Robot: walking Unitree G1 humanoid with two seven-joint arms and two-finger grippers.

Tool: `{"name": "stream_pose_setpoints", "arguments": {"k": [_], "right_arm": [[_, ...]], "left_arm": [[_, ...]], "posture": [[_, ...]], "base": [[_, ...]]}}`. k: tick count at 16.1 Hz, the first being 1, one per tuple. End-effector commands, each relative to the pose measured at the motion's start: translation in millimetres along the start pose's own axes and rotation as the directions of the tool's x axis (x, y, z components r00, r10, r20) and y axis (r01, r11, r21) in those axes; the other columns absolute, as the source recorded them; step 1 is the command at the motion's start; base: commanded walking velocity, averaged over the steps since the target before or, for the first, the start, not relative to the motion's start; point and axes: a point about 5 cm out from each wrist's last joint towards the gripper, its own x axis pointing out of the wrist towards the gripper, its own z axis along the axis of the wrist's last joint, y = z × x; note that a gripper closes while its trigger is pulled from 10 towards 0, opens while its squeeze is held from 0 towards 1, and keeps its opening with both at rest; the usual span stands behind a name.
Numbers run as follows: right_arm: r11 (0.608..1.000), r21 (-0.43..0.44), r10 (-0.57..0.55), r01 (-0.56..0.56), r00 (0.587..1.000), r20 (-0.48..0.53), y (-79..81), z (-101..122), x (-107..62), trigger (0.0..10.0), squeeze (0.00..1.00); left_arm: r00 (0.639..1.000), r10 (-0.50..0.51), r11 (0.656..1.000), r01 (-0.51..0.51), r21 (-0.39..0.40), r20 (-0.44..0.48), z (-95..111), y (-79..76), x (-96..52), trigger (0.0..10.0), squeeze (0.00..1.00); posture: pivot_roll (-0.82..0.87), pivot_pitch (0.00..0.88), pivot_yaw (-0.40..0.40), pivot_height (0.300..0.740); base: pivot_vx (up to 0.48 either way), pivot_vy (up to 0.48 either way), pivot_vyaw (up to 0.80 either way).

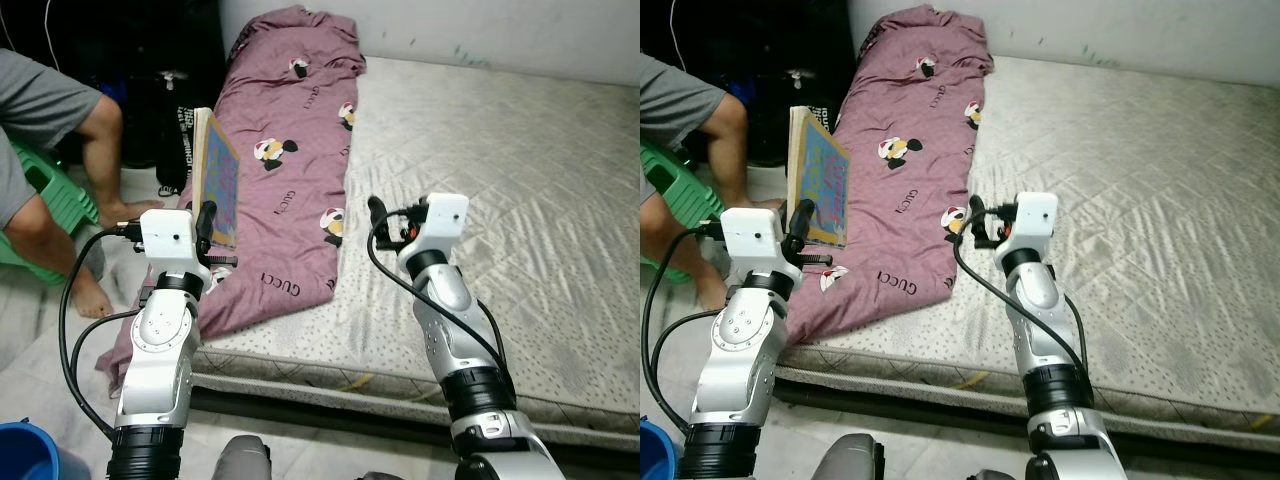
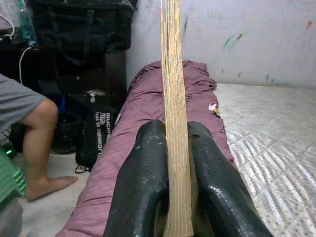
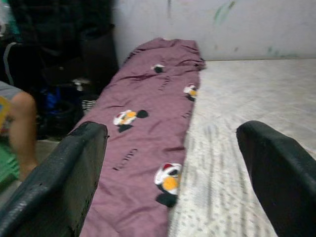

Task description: Clean up the room

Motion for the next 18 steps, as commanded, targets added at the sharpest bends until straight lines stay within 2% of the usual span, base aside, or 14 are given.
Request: {"name": "stream_pose_setpoints", "arguments": {"k": [1, 8, 12, 13, 15, 18], "right_arm": [[1.000, -0.019, -0.014, 0.014, 1.000, 0.007, -5.2, 2.4, -2.6, 10.0, 0.00], [0.998, -0.049, -0.034, 0.034, 0.999, 0.010, -11.2, 3.5, -5.6, 10.0, 0.00], [0.997, -0.063, -0.046, 0.045, 0.999, -0.006, -20.2, 0.0, -13.6, 10.0, 0.00], [0.997, -0.064, -0.047, 0.046, 0.999, -0.007, -20.6, 0.2, -13.9, 10.0, 0.00], [0.996, -0.068, -0.053, 0.052, 0.999, -0.007, -22.6, 0.0, -16.0, 10.0, 0.00], [0.991, -0.100, -0.090, 0.088, 0.996, -0.011, -36.3, -2.3, -28.6, 10.0, 0.00]], "left_arm": [[0.999, 0.006, 1.000, -0.006, 0.009, 0.034, 4.2, 2.6, -0.7, 10.0, 0.00], [0.999, 0.016, 1.000, -0.016, 0.008, 0.031, 1.9, 4.9, -3.1, 10.0, 0.00], [0.998, 0.047, 0.999, -0.048, 0.017, 0.032, 1.6, 11.0, -5.2, 10.0, 0.00], [0.997, 0.079, 0.997, -0.079, -0.007, 0.017, -0.5, 12.9, -6.0, 10.0, 0.00], [0.996, 0.092, 0.996, -0.092, 0.003, 0.001, -5.3, 15.6, -12.5, 10.0, 0.00], [0.985, 0.174, 0.984, -0.173, 0.038, -0.008, -17.2, 27.3, -33.2, 10.0, 0.00]], "posture": [[0.01, 0.000, -0.023, 0.740], [0.00, 0.000, -0.026, 0.740], [0.00, 0.000, -0.028, 0.740], [0.00, 0.000, -0.028, 0.740], [0.00, 0.000, -0.024, 0.740], [-0.01, 0.000, -0.009, 0.740]], "base": [[0.000, -0.285, 0.00], [0.000, -0.345, 0.00], [0.000, -0.342, 0.00], [0.000, 0.000, 0.00], [0.000, 0.000, 0.00], [0.000, 0.000, 0.00]]}}
